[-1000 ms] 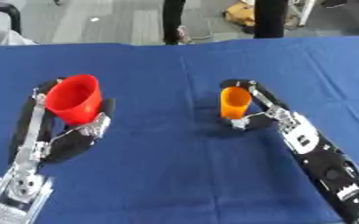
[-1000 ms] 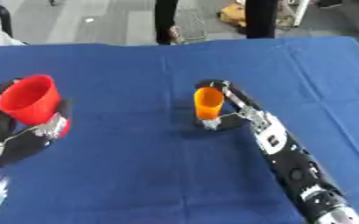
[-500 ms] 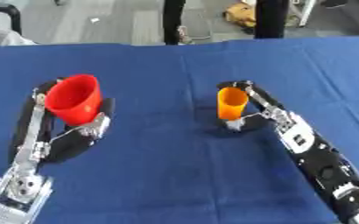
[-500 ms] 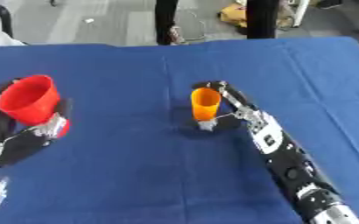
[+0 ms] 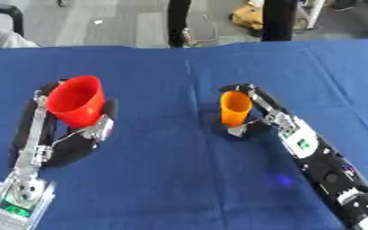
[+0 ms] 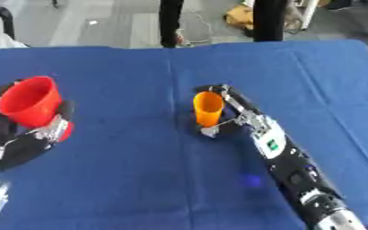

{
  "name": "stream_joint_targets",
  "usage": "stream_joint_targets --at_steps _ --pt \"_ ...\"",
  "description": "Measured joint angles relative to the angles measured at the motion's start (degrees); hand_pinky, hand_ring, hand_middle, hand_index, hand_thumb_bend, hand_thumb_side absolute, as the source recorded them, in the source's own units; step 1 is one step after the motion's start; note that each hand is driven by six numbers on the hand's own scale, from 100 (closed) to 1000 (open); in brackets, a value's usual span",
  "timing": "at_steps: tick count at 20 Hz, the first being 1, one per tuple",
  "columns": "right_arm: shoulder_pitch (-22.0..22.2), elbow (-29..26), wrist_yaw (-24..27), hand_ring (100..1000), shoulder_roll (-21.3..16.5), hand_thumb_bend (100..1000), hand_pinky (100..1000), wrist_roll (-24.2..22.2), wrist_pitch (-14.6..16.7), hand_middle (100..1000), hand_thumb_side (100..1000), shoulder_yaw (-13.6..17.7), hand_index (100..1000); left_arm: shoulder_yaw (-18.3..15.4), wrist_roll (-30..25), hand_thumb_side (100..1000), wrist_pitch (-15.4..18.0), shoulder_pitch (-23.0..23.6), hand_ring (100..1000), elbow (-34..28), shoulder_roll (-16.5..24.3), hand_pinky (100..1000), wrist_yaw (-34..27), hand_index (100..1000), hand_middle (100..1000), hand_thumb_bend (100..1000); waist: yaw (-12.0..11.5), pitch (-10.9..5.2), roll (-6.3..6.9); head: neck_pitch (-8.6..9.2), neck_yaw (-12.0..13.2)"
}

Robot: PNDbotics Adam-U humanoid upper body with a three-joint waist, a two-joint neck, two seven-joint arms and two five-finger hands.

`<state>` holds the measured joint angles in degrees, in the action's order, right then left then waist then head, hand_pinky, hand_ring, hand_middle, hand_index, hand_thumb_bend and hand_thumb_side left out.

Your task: Pour the contents of one cup into another cup.

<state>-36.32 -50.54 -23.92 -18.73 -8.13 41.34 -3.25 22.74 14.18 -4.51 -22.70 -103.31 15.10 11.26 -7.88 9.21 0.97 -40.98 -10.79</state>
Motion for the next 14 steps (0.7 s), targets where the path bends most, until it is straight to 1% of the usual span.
stream_joint_targets --at_steps 2,6,10,14 --pt "0.05 0.04 1.01 467 -0.03 239 115 0.32 -0.41 500 100 0.06 827 0.00 0.00 336 0.00 -0.01 250 -0.32 0.00 100 -0.16 607 329 100 -0.01 -0.01 -0.04 0.01 0.00" --pt "0.46 0.09 3.18 466 -1.11 236 115 0.72 -1.49 501 100 0.60 827 -0.03 0.02 339 -0.02 -0.02 250 -0.86 0.01 100 -0.39 607 329 100 -0.01 -0.02 -0.34 0.01 0.00" --pt "0.91 -0.02 5.41 462 -3.43 231 118 1.02 -2.35 502 100 1.38 825 -0.06 0.08 344 -0.08 -0.01 249 -1.60 0.07 100 -0.78 607 329 100 0.07 -0.10 -0.46 0.04 0.04" --pt "1.07 -0.90 8.01 458 -6.17 227 119 1.29 -2.84 505 100 2.18 829 -0.06 0.08 344 -0.11 0.43 249 -2.02 0.45 100 -0.96 607 328 100 0.18 -0.44 -0.94 0.09 0.10"
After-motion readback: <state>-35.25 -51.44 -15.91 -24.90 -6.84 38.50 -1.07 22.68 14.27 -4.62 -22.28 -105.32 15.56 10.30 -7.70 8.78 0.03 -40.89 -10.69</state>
